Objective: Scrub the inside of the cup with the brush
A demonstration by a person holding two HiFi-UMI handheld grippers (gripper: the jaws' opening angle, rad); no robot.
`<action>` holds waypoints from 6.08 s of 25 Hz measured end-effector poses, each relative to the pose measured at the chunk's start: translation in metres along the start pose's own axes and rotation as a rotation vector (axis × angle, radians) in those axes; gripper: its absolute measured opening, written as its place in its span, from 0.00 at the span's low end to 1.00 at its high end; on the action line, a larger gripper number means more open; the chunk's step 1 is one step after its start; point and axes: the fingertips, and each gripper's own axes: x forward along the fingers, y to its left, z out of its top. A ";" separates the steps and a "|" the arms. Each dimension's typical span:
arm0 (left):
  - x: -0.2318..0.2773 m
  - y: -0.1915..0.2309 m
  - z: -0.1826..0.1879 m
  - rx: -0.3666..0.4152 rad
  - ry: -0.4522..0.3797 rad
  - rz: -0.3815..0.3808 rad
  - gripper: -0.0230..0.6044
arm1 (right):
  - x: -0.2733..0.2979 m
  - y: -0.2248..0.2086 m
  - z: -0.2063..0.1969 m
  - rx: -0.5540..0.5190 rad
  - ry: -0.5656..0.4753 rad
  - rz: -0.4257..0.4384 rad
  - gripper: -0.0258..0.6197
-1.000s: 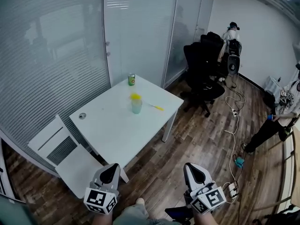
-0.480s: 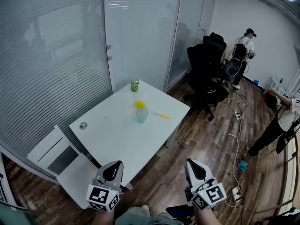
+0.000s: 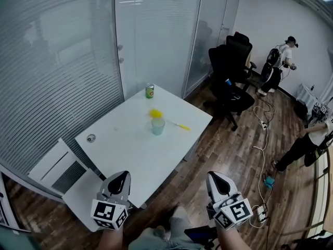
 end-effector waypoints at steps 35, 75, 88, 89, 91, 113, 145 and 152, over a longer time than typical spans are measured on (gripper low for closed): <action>0.227 0.024 0.026 -0.045 -0.021 0.301 0.04 | 0.226 -0.197 0.016 0.005 -0.001 0.347 0.05; 0.309 0.105 0.013 -0.109 -0.060 0.332 0.04 | 0.383 -0.199 -0.004 0.007 0.056 0.486 0.05; 0.320 0.130 0.008 -0.149 -0.100 0.277 0.05 | 0.430 -0.175 -0.029 0.001 0.102 0.537 0.05; 0.320 0.130 0.007 -0.150 -0.100 0.278 0.06 | 0.433 -0.176 -0.030 0.001 0.102 0.539 0.05; 0.321 0.132 0.005 -0.152 -0.096 0.287 0.07 | 0.443 -0.178 -0.032 0.005 0.104 0.544 0.05; 0.345 0.125 -0.038 -0.259 -0.092 0.211 0.47 | 0.481 -0.178 -0.090 -0.012 0.227 0.724 0.11; 0.427 0.076 -0.164 -0.215 0.183 0.098 0.81 | 0.423 -0.187 -0.297 -0.521 0.661 0.813 0.41; 0.439 0.079 -0.165 -0.221 0.182 0.092 0.80 | 0.427 -0.194 -0.309 -0.541 0.725 0.760 0.32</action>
